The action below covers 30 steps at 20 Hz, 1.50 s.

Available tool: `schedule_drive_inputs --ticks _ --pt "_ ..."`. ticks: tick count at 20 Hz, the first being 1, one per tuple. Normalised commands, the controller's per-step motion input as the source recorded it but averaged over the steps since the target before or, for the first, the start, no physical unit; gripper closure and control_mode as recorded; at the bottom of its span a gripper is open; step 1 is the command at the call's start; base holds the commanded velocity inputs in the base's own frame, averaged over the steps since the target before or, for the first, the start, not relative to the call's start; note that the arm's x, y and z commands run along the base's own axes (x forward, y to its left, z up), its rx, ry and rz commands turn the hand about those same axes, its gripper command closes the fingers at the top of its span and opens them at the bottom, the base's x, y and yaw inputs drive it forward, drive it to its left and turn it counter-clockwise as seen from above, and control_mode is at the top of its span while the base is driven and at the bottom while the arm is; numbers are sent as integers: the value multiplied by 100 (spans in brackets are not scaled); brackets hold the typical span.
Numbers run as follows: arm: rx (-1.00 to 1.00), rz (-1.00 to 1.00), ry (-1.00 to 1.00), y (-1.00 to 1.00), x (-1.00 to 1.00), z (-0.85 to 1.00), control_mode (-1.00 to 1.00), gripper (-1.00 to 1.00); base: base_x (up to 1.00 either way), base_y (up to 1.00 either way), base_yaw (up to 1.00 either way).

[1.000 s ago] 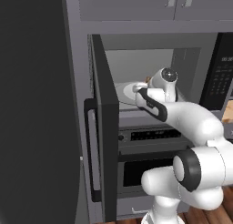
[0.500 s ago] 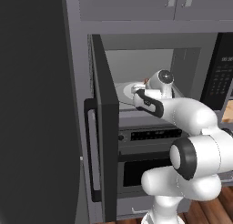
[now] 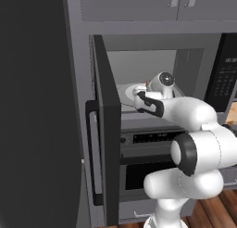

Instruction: Transport the chicken drumstick from the fridge to the microwave and turn on the microwave.

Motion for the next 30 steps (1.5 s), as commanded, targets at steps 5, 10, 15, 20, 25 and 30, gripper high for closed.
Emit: schedule_drive_inputs --ticks 5,10,15,20,25,30 --pt "0 0 0 0 19 -2 -100 100 0 0 0" --pt "0 0 0 0 15 -1 -100 100 0 0 0" --pt "0 0 0 0 14 -1 -100 100 0 0 0" --pt "0 0 0 0 19 -5 -100 100 0 0 0" --pt "0 0 0 0 22 -8 -100 100 0 0 0" --pt "0 0 0 0 20 -8 -100 100 0 0 0"
